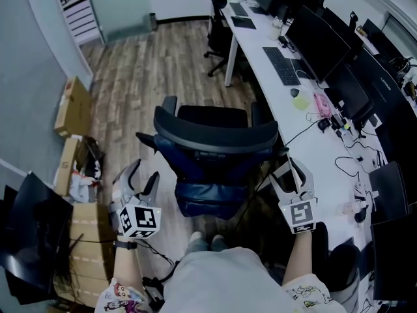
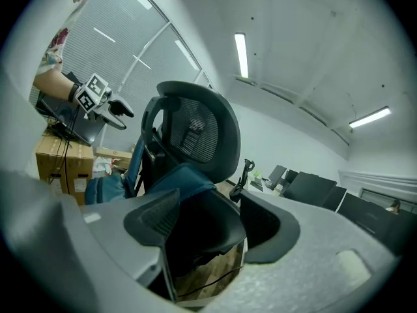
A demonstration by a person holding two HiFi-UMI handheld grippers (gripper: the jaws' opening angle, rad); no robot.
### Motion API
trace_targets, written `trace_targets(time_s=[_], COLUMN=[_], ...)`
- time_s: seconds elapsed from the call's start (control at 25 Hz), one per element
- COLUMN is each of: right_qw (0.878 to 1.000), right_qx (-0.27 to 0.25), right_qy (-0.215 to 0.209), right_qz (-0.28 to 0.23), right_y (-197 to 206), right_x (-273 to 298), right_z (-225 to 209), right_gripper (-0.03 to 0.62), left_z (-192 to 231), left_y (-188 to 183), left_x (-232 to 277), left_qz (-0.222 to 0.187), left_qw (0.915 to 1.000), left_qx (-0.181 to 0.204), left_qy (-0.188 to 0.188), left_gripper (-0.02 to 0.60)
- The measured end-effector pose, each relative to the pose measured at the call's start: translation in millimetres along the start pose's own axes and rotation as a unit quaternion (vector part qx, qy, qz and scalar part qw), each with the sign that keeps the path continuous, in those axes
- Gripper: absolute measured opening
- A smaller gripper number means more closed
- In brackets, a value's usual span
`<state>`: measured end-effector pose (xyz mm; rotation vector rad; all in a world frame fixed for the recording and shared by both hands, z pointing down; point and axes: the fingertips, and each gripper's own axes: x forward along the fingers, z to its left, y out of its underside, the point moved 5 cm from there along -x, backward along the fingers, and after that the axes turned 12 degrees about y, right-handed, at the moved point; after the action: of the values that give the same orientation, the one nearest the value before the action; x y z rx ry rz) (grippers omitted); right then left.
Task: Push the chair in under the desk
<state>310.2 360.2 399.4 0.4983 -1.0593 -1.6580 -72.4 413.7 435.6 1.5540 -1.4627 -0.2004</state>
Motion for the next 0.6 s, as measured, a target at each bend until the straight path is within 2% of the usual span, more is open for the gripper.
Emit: trace_targets(time_s=[0.28,0.6], right_qw=[0.999,0.995], right_qx=[-0.036,-0.091], right_qy=[-0.008,-0.023], right_qz=[0.007,0.037], right_y=[7,19], right_x=[21,44], right_z=[-5,-7], right_gripper=[0.304,0.305], left_z=[20,35], left_y=[4,12], left_x=[20,47], left_qz=[0.015,0.038], left_qw=[0.9995,0.9971], left_qx=[0.026,0.066], left_qy=[-0.005,0.009], left_gripper=[0.299,0.341])
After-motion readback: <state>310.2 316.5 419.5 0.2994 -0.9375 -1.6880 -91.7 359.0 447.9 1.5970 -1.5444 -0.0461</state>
